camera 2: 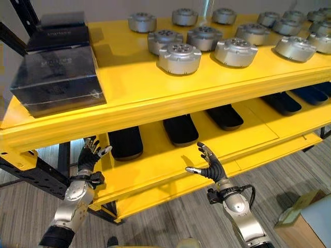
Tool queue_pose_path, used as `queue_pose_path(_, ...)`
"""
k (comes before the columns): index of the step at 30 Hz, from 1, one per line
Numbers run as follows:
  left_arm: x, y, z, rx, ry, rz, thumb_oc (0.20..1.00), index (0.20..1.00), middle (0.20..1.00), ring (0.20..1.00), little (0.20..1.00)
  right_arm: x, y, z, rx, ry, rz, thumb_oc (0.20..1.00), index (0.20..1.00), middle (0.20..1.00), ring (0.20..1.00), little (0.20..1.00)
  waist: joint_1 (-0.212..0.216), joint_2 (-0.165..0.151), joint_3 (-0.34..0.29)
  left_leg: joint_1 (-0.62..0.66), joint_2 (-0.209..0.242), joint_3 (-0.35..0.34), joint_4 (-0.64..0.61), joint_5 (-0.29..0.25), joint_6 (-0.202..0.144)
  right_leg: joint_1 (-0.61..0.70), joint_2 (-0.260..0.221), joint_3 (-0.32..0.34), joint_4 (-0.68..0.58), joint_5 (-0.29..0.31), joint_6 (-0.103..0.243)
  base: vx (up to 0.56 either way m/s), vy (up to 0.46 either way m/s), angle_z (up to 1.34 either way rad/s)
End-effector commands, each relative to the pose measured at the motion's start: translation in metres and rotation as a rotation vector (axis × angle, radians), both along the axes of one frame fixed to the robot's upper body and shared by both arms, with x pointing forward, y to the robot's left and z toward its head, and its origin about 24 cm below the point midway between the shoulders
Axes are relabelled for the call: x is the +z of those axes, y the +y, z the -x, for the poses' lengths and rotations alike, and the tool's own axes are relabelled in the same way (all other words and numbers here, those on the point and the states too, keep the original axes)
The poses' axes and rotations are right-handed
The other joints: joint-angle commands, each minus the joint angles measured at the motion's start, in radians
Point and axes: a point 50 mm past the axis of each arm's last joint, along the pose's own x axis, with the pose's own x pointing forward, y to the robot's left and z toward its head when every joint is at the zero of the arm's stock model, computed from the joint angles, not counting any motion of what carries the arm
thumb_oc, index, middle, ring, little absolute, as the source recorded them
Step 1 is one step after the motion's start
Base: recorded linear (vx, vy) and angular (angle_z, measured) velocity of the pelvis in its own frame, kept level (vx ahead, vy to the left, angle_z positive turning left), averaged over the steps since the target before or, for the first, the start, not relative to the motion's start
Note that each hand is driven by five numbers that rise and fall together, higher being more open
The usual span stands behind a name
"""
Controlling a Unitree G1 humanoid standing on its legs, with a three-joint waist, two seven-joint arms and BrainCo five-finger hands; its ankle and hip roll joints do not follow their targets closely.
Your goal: Move parts from the plastic box to the shelf.
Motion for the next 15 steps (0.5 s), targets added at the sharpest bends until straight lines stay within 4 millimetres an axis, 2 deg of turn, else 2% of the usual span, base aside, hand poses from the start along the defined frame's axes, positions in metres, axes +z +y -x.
queue_pose_path(1,0.038,0.030,-0.004,-0.048,-0.168,-0.124,1.000,1.000,1.000,1.000,1.000,0.020,-0.001,-0.011,-0.011,-0.121,-0.028,1.000,1.000,1.000,1.000,1.000,0.040,-0.046,0.011,-0.019,0.012,0.015,-0.037,0.032,0.015,-0.043,-0.040,0.037,-0.043,0.125,0.035,-0.01,0.025,-0.06)
queue_pose_path(4,0.029,0.025,0.007,-0.077,-0.151,-0.064,1.000,1.000,1.000,1.000,1.000,0.019,0.000,-0.011,-0.009,-0.122,-0.024,1.000,1.000,1.000,1.000,1.000,0.042,-0.047,0.004,-0.006,0.009,0.027,-0.049,0.035,0.017,-0.038,-0.043,0.044,-0.056,0.136,0.041,-0.02,0.022,-0.13)
queue_pose_path(7,0.003,0.017,0.029,-0.124,-0.049,0.044,1.000,1.000,1.000,1.000,1.000,0.013,0.001,-0.006,-0.003,-0.099,-0.047,1.000,1.000,1.000,1.000,1.000,0.051,-0.050,0.001,0.002,0.004,0.028,-0.047,0.029,0.023,-0.028,-0.049,0.048,-0.066,0.142,0.042,-0.02,0.014,-0.05)
queue_pose_path(13,-0.022,0.014,0.055,-0.157,0.075,0.067,1.000,1.000,1.000,1.000,1.000,0.001,0.010,-0.002,0.008,-0.040,-0.149,1.000,1.000,1.000,1.000,1.000,0.062,-0.055,0.000,0.007,-0.006,0.029,-0.045,0.021,0.030,-0.017,-0.059,0.050,-0.079,0.153,0.046,-0.01,0.003,0.00)
queue_pose_path(15,-0.028,0.014,0.058,-0.147,0.103,0.091,1.000,1.000,1.000,1.000,1.000,-0.001,0.014,-0.003,0.017,-0.026,-0.179,1.000,1.000,1.000,1.000,1.000,0.064,-0.057,0.001,0.009,-0.009,0.029,-0.041,0.019,0.032,-0.015,-0.061,0.054,-0.080,0.154,0.046,-0.01,0.011,0.02)
